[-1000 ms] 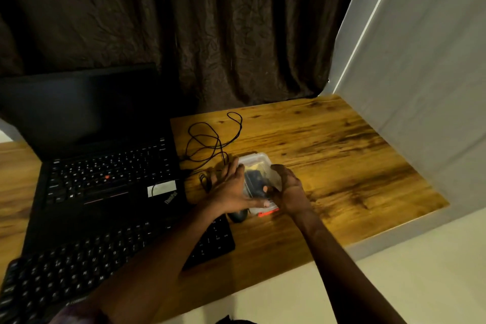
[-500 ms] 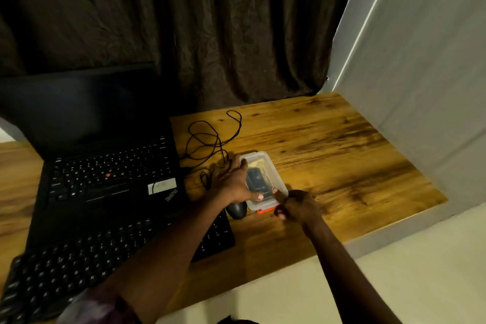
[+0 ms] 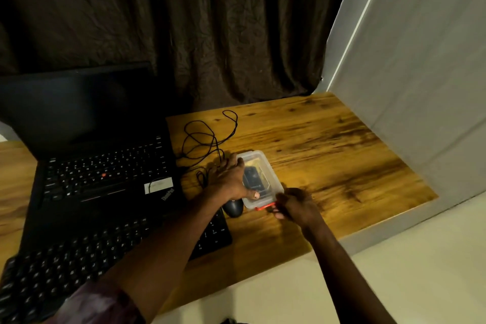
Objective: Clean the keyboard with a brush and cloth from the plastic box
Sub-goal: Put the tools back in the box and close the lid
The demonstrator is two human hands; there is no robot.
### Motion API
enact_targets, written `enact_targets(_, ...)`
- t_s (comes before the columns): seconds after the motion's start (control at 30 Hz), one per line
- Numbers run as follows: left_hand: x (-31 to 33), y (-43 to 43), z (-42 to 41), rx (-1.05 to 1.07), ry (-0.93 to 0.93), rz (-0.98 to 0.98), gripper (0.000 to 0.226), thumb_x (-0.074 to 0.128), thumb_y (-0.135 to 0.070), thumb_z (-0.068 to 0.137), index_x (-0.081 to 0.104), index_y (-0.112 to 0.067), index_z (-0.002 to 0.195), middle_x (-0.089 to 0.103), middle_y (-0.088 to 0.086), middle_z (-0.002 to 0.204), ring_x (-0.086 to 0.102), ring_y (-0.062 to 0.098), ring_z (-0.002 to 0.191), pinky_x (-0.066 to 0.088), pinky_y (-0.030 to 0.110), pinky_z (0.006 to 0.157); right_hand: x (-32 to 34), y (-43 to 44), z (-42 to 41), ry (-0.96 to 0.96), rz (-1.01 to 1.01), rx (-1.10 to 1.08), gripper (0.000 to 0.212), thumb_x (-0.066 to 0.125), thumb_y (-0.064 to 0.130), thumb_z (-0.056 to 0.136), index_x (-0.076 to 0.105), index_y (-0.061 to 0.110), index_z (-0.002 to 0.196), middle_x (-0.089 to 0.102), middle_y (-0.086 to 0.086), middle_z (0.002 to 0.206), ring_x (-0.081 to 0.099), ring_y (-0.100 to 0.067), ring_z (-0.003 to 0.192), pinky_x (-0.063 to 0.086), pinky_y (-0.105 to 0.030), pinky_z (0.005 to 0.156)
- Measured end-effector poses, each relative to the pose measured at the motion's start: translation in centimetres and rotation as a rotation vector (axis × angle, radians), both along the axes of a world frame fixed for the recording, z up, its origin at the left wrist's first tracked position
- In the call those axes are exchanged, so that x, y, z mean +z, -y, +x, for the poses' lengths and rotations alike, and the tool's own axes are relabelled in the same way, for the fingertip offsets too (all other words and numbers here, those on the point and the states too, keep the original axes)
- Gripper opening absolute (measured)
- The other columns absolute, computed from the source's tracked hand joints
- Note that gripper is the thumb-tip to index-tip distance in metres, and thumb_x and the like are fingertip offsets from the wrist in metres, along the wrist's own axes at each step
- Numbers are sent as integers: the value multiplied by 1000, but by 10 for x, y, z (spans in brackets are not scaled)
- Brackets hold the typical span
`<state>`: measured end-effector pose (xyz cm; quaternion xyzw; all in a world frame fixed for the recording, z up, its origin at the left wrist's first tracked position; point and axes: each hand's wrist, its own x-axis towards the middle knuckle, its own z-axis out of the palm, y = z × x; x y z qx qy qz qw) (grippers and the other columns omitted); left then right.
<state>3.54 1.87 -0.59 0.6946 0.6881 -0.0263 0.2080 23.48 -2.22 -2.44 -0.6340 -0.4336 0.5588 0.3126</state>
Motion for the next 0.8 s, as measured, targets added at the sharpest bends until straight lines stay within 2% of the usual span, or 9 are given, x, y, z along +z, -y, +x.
enact_targets(0.07,0,-1,1,21,23,22,124,78,-68,64,12,-16,156,5,2,163,8,26,150,12,46,122,5,10,3,-38,93,79,45,72,-5,84,54,-3,126,70,-25,98,71,-23,80,61,-35,68)
enact_targets(0.1,0,-2,1,39,35,34,125,81,-67,61,15,-15,154,11,2,160,13,26,148,15,46,121,5,16,3,-82,140,123,57,70,-12,81,48,1,132,67,-22,103,71,-15,83,60,-30,70)
enact_targets(0.17,3,-5,1,60,35,27,129,84,-64,57,14,-15,153,17,3,157,17,27,146,18,47,120,2,23,2,37,230,233,78,67,-16,83,33,14,147,61,-11,115,68,-4,94,58,-25,82)
enact_targets(0.27,8,-12,2,51,43,-4,135,89,-58,55,6,-18,153,7,6,160,8,29,149,14,50,120,0,15,1,643,332,391,76,73,27,90,31,36,153,57,-6,126,58,-22,114,48,-39,101)
enact_targets(0.33,9,-19,2,37,71,-67,149,91,-54,54,-13,-20,155,-18,4,163,-11,29,151,5,53,122,6,6,0,951,275,466,64,63,48,92,40,29,149,55,-8,131,52,-27,122,41,-34,104)
enact_targets(0.4,9,-27,0,33,84,-140,158,92,-52,53,-27,-21,152,-32,4,160,-22,28,149,0,54,122,9,2,0,1103,279,549,62,55,57,93,43,26,146,51,-8,135,48,-26,128,35,-33,106)
enact_targets(0.6,12,-47,-1,-52,16,-269,156,92,-55,53,-20,-12,154,-19,9,164,-11,30,151,8,43,123,32,-18,-5,1124,399,708,58,64,49,90,49,25,141,49,-3,139,42,-21,129,40,-34,103)
enact_targets(0.7,11,-58,-4,-55,33,-258,145,92,-54,54,1,-9,157,7,9,165,13,30,150,25,39,119,36,-30,-13,1157,415,751,54,70,47,86,54,25,134,55,-2,133,47,-19,125,43,-33,102)
enact_targets(0.8,6,-69,-17,45,166,-248,122,89,-58,57,26,-14,153,34,5,157,39,26,138,41,39,108,37,-34,-12,1108,342,739,53,74,45,83,56,28,130,57,-1,133,50,-20,125,41,-33,104)
